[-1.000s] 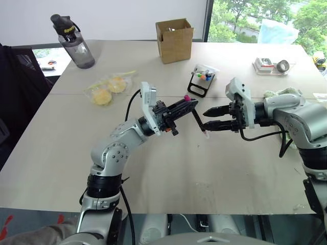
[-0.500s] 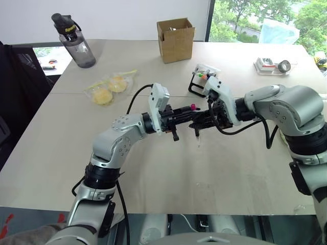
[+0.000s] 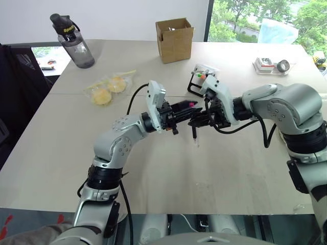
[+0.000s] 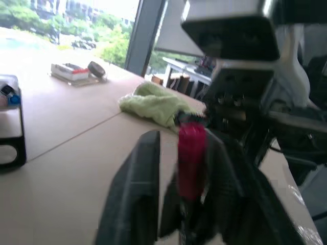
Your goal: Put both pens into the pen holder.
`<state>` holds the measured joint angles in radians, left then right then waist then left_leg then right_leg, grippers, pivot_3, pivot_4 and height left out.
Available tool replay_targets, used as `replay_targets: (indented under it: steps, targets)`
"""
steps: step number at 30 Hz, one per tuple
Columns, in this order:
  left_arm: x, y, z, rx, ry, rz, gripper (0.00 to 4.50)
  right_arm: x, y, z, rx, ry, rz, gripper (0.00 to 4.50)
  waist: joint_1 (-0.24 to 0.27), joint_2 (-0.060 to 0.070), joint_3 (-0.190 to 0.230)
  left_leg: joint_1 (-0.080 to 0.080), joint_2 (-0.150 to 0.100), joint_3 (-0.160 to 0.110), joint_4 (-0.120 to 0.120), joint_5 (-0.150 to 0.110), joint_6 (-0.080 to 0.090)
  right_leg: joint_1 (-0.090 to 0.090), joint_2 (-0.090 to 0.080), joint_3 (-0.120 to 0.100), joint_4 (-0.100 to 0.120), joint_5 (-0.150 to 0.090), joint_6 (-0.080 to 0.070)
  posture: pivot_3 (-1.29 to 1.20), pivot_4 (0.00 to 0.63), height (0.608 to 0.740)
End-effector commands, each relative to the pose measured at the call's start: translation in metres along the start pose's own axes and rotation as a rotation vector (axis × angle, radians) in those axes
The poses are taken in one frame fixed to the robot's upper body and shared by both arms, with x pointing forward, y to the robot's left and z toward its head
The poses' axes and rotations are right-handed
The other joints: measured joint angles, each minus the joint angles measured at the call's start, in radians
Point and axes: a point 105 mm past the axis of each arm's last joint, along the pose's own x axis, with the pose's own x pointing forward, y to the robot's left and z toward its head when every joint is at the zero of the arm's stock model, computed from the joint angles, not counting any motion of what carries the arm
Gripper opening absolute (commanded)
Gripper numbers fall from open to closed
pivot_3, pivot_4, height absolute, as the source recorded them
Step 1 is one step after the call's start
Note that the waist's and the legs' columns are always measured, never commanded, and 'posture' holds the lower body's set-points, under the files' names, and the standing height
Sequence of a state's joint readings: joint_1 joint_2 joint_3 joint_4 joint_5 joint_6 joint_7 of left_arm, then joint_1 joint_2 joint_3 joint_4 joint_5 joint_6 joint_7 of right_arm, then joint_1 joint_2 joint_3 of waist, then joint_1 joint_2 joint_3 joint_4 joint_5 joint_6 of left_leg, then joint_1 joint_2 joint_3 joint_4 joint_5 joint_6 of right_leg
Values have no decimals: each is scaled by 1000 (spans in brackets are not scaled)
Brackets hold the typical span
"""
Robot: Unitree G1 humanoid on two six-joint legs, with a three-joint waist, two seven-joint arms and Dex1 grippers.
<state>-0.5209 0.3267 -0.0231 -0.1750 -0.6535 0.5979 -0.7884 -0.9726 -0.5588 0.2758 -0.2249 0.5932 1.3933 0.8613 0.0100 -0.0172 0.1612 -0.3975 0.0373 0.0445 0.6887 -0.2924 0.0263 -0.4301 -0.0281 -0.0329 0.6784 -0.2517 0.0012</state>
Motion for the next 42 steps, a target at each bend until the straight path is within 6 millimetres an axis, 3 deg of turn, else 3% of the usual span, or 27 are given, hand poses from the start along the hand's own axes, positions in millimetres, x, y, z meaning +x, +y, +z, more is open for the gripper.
replay_targets:
  steps: [1,3,6,10,15,19,27,42]
  targets:
    - [-9,9,23,36,-81,64,3236,-8,2,16,-97,-67,-13,0,-2,0,0,0,0,0,0,0,0,0,0,0,0,0,0,0,150,736]
    - [-16,11,29,17,-110,80,4213,-14,-6,19,-131,-100,-41,0,-2,0,0,0,0,0,0,0,0,0,0,0,0,0,0,0,150,736]
    - [-33,14,32,11,-113,128,4213,-30,-33,29,-261,-167,-167,0,-2,0,0,0,0,0,0,0,0,0,0,0,0,0,0,0,150,736]
    - [-46,22,30,80,-70,223,4213,-42,-42,57,-552,-329,-239,0,-7,0,0,0,0,0,0,0,0,0,0,0,0,0,0,0,150,736]
    - [-55,38,29,230,21,367,4213,-34,-54,81,-863,-429,-358,0,-16,-1,0,0,0,1,-1,2,-3,0,0,1,0,0,0,0,150,736]
    - [-59,47,29,309,71,438,4213,-24,-68,81,-1033,-398,-431,0,-22,-1,0,0,0,2,-1,2,-4,-1,0,1,0,0,0,0,150,736]
    - [-68,46,29,369,138,460,4213,-19,-95,89,-1146,-361,-558,0,-23,0,1,0,1,3,-1,2,-4,-2,-1,1,0,0,0,0,150,736]
    - [-74,51,33,346,100,505,4213,-10,-115,90,-1124,-311,-615,0,-24,0,1,0,1,3,-2,2,-4,-2,-2,1,0,0,0,0,150,736]
